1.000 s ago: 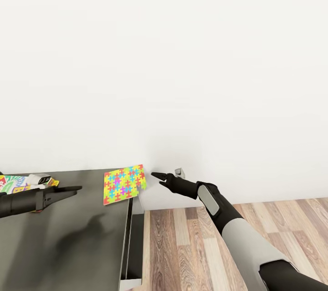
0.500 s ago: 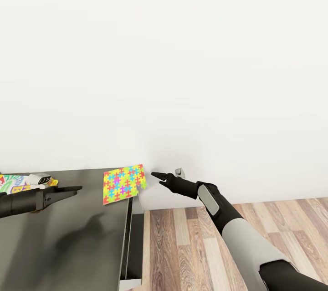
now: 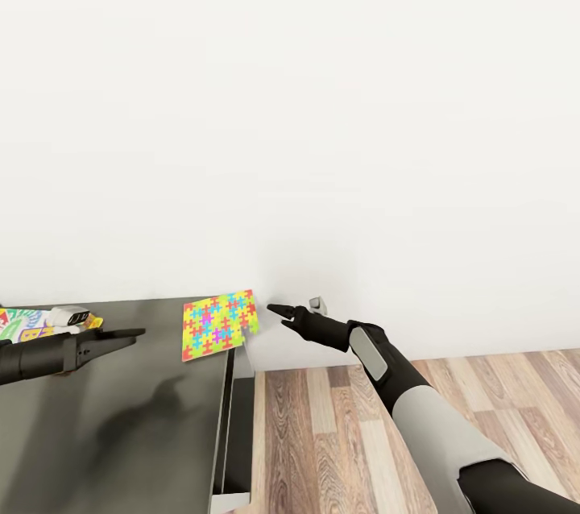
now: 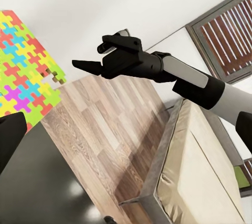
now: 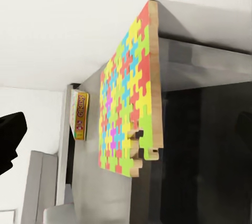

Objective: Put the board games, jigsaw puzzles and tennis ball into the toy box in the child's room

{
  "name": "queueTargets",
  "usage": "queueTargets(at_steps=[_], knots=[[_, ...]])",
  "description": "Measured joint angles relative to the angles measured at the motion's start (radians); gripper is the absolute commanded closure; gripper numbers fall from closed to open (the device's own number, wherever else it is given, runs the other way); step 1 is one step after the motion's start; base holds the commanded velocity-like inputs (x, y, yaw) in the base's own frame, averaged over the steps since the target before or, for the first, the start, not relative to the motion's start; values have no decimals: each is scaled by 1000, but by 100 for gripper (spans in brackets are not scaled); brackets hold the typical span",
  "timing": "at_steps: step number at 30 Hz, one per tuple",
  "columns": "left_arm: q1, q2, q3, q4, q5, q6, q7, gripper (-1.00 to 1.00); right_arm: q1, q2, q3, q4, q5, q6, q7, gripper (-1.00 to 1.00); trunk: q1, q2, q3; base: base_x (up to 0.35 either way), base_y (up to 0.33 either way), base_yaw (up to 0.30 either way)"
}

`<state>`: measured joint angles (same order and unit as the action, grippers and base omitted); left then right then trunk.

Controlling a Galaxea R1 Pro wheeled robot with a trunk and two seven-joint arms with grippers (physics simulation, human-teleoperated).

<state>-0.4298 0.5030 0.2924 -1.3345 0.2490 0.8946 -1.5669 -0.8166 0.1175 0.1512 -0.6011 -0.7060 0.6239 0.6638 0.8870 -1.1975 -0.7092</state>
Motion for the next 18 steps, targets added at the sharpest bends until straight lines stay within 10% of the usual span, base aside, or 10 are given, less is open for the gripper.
queueTargets(at_steps=[18], knots=[[0,-1,-1,0,0,0,0,-100,0,0,0,0,1,-2,0,-100,0,0,4,0,0,101]])
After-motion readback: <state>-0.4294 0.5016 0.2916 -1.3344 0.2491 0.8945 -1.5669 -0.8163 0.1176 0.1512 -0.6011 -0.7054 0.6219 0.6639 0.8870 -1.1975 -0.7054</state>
